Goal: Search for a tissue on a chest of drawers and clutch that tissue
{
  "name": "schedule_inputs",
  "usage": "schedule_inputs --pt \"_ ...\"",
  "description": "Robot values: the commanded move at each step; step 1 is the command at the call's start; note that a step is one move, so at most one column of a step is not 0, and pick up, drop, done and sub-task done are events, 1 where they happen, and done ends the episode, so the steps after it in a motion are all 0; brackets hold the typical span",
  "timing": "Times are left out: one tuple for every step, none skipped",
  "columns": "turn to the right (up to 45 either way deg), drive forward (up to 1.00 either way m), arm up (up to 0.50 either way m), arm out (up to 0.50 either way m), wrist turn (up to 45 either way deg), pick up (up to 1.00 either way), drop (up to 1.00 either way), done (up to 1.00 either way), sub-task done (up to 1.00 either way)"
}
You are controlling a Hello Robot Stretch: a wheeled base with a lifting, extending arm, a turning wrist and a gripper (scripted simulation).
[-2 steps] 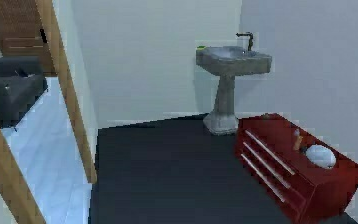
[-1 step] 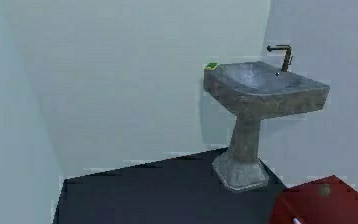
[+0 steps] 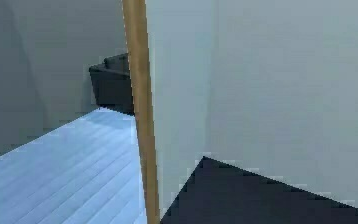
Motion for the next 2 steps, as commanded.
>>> schedule_inputs --pt "-36.0 0.0 0.0 0.0 0.0 0.0 0.0 0.0 0.0" --pt "0.0 0.45 0.0 0.0 0.0 0.0 0.0 0.0 0.0"
